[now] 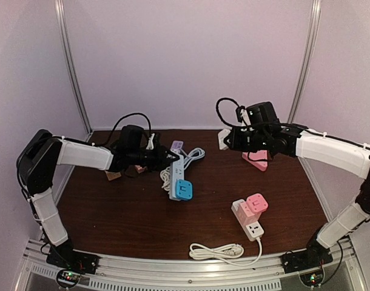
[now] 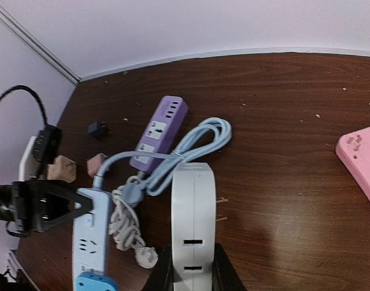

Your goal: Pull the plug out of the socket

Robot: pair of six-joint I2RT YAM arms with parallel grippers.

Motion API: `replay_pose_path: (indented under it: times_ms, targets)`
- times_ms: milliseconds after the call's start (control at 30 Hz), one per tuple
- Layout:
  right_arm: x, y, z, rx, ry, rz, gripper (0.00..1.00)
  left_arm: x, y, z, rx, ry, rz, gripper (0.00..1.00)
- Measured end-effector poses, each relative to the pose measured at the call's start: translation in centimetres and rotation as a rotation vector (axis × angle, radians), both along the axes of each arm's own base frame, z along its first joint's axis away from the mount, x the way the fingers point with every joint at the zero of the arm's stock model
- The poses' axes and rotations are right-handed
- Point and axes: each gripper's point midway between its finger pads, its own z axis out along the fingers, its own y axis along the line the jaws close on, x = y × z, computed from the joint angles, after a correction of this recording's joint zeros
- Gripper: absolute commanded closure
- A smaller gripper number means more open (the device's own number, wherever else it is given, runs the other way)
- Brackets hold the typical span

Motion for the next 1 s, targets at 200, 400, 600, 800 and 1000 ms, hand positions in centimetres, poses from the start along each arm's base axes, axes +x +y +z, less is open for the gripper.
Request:
replay_pose_path:
  times_ms: [200,400,600,800,1000]
  targets:
    - [0.3,-5.1,-9.0,-0.397,0.147,-0.138,1.00,-0.2,0.7,0.5,0.022,-0.019,-0.006,1.00]
    - [0.5,-8.2,-14.0,-0.662,0.232,-0.206,1.00,-0.5,0.9,0.3,0.039,-0.017,-0.017,1.00]
    - [1.0,-9.4,-16.3,-0.799,0.260,-0.237,0.99,-0.7,1.0,0.1,0.049,-0.012,-0.020,1.00]
    - [1.0,-9.7,-18.4,-0.866,0.288,-0.235,0.84,-0.7,1.1,0.0,0.052,-0.012,-0.022,1.00]
    - [0.9,-9.4,-18.8,-0.871,0.289,-0.225,0.68,-0.7,1.1,0.0,0.054,-0.016,-0.024,1.00]
